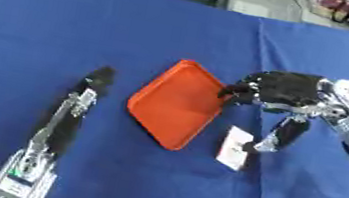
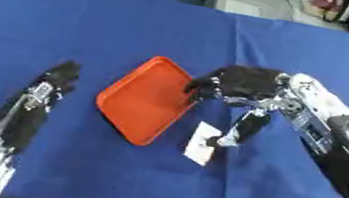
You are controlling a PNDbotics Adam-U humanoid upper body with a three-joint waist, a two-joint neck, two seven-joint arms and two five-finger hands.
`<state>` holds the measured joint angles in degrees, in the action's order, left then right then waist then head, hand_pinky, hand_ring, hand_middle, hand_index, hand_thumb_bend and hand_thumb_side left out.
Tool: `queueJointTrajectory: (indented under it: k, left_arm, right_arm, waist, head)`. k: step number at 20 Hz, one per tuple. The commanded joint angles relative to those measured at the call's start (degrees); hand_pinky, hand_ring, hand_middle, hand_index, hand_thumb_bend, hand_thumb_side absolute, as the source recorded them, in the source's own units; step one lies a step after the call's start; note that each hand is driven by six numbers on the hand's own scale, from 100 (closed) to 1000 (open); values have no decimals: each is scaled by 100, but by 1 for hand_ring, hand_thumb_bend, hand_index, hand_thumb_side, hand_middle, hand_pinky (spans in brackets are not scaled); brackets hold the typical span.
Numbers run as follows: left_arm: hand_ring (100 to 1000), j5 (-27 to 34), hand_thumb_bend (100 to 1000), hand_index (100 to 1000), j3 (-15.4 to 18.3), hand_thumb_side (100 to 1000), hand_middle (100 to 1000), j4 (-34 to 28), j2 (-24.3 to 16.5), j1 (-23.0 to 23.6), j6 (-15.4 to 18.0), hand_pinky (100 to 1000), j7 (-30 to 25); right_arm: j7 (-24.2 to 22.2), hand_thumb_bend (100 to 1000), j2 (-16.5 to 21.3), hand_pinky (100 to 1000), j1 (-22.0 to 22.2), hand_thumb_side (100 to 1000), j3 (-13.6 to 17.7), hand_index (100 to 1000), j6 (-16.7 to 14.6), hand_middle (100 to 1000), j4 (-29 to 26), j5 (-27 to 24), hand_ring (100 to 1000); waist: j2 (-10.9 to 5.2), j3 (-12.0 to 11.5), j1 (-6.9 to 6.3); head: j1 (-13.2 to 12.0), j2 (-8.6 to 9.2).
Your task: Pick up objects on the table and place them in the box.
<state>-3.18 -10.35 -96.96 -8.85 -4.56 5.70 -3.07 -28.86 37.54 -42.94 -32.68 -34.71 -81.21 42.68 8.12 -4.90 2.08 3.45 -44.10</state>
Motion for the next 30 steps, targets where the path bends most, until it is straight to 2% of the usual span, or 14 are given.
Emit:
queueJointTrajectory:
  k: [1, 15, 30]
  left_arm:
    - [1000, -17, 197, 1000, -14, 1000, 1000, -59, -93, -40, 19, 1000, -24]
    - [1000, -23, 196, 1000, -11, 1000, 1000, -75, -97, -50, 15, 1000, -46]
    - [1000, -20, 196, 1000, -14, 1000, 1000, -85, -106, -47, 9, 1000, -55]
  right_arm:
    - [-1667, 470, 136, 822, -76, 528, 12, 883, -1726, 914, -34, 34, 860]
    - [-1746, 461, 81, 818, 54, 533, -21, 880, -1726, 911, 242, 291, 857]
    - [-1397, 462, 22, 820, 140, 522, -29, 878, -1726, 911, 464, 742, 857]
  waist:
    - [-97, -3, -8]
    - [-90, -14, -5]
    - [-88, -3, -10]
  head:
    - [-40, -2]
    - [-50, -2]
    - [-32, -2]
